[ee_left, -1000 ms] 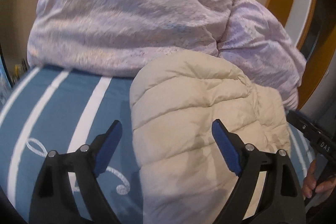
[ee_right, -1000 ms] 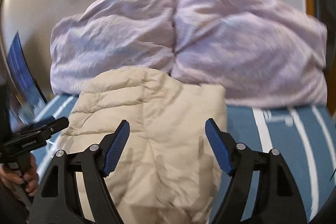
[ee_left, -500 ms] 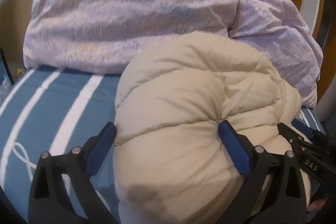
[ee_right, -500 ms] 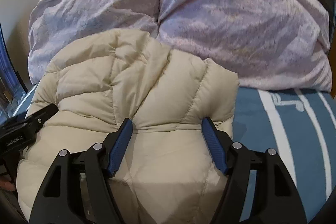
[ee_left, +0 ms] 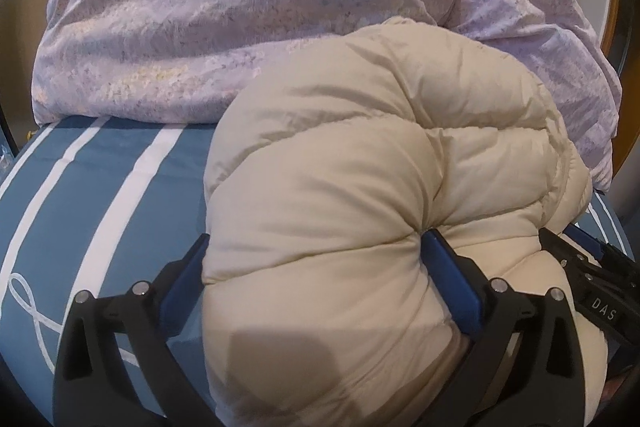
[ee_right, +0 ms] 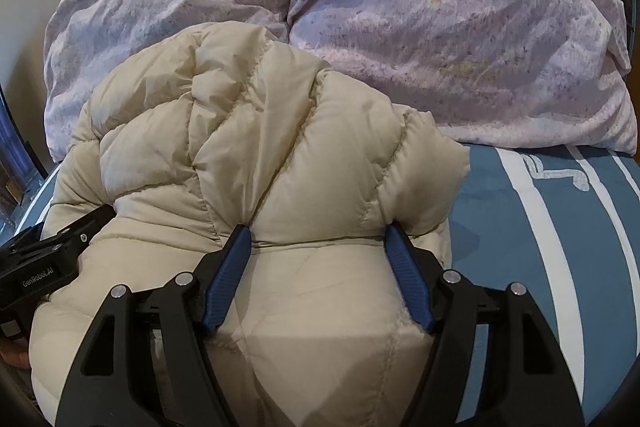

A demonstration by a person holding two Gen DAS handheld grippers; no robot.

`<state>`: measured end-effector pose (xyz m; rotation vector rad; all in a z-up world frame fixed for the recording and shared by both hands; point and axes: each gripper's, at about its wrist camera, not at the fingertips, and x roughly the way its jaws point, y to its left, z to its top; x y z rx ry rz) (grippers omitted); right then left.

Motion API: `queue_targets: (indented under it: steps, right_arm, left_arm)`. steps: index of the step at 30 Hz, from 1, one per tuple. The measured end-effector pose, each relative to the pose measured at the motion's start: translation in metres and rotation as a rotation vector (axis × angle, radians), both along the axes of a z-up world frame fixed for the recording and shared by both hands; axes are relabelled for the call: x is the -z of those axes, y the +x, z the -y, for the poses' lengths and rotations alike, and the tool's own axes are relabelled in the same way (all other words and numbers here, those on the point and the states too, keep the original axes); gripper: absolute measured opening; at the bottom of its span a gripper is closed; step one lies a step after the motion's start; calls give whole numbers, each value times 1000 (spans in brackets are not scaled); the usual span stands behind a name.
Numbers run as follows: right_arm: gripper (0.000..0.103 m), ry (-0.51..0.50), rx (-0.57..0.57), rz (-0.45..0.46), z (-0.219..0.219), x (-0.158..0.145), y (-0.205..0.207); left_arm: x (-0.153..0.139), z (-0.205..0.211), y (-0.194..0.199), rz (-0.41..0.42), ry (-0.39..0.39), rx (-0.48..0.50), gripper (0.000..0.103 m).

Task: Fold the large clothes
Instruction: 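Set the jacket bundle down and press both open tools on it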

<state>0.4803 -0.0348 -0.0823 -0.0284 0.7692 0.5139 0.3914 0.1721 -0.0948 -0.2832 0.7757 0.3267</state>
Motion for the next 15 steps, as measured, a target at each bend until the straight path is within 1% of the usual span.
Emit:
queue_targets:
  steps: [7,15]
  right_arm:
    - [70,-8,1,-25,0,3,3]
    - [70,7,-3,-57,1,7,12]
  left_arm:
    - [4,-1,3,-31,-10,1,101]
    - [8,-4,5,-52,-34,5,101]
